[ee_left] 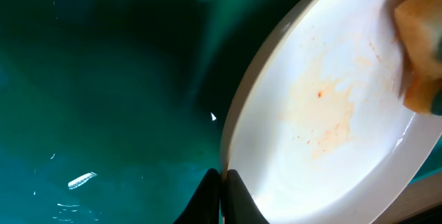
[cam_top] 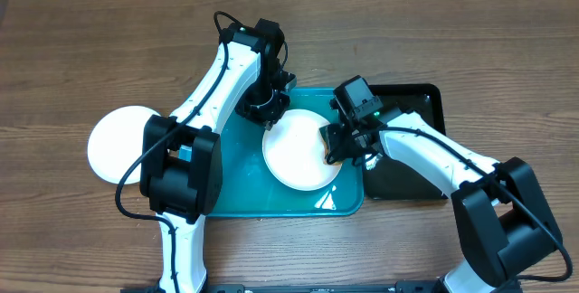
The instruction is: Clean dirty plates on tray and stack at the side
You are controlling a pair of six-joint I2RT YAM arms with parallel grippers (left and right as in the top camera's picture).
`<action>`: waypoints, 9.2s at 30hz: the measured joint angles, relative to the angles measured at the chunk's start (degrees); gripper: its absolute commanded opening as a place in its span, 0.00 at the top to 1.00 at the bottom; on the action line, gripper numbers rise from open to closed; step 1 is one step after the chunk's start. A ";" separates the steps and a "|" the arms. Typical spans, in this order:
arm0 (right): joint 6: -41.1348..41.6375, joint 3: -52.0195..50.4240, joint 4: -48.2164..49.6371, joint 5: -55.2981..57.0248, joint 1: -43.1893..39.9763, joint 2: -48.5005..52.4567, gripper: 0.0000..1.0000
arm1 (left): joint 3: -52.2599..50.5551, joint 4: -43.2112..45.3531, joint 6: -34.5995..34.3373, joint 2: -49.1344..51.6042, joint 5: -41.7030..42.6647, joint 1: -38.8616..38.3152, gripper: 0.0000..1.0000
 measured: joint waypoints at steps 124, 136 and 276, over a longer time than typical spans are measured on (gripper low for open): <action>5.51 4.24 -4.42 1.27 4.50 -0.04 0.96 | -18.40 11.32 -24.90 -5.25 -3.10 -1.42 0.96; 5.09 4.37 -4.70 0.98 4.44 4.96 0.96 | -18.43 9.60 -26.88 -7.78 -5.51 -1.44 0.96; -3.98 4.72 -15.87 0.59 -20.37 -4.66 0.96 | -18.67 11.80 -22.95 -34.58 1.22 38.34 0.12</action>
